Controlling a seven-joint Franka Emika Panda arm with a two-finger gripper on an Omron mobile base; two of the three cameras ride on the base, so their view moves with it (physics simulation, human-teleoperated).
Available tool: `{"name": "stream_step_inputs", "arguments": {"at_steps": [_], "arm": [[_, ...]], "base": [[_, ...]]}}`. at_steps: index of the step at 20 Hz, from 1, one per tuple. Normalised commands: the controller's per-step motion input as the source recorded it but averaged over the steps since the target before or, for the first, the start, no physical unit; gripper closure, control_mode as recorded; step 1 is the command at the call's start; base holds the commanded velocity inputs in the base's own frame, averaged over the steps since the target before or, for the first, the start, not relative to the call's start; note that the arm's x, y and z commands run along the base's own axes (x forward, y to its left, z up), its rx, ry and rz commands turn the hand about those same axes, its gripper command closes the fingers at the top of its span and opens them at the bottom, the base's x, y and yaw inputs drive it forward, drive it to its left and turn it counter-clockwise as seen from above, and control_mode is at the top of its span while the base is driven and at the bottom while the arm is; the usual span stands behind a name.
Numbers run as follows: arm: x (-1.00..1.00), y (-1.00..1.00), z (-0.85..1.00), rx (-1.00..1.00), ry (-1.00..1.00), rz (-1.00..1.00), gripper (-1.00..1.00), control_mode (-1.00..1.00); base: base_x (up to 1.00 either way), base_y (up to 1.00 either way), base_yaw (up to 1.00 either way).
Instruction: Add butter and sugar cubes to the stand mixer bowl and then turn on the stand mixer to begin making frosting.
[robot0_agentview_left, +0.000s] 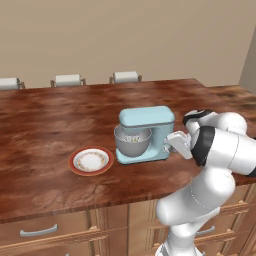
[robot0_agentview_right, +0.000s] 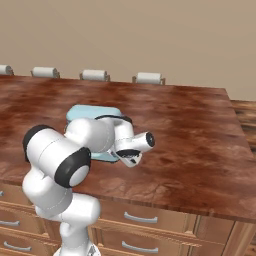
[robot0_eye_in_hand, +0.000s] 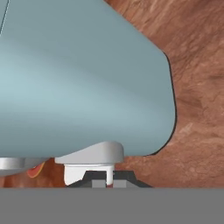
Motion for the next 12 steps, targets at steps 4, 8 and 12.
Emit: {"name": "stream_step_inputs", "arguments": {"at_steps": [4, 8, 12], "arm": [[0.00, 0.22, -0.17, 0.00, 0.00, 0.00, 1.00, -1.00], [0.00, 0.07, -0.28, 0.00, 0.00, 0.00, 1.00, -1.00], [0.00, 0.05, -0.44, 0.03, 0.04, 0.00, 1.00, -1.00]], "base": [[0.00, 0.00, 0.00], [0.00, 0.00, 0.00], [0.00, 0.00, 0.00]]}}
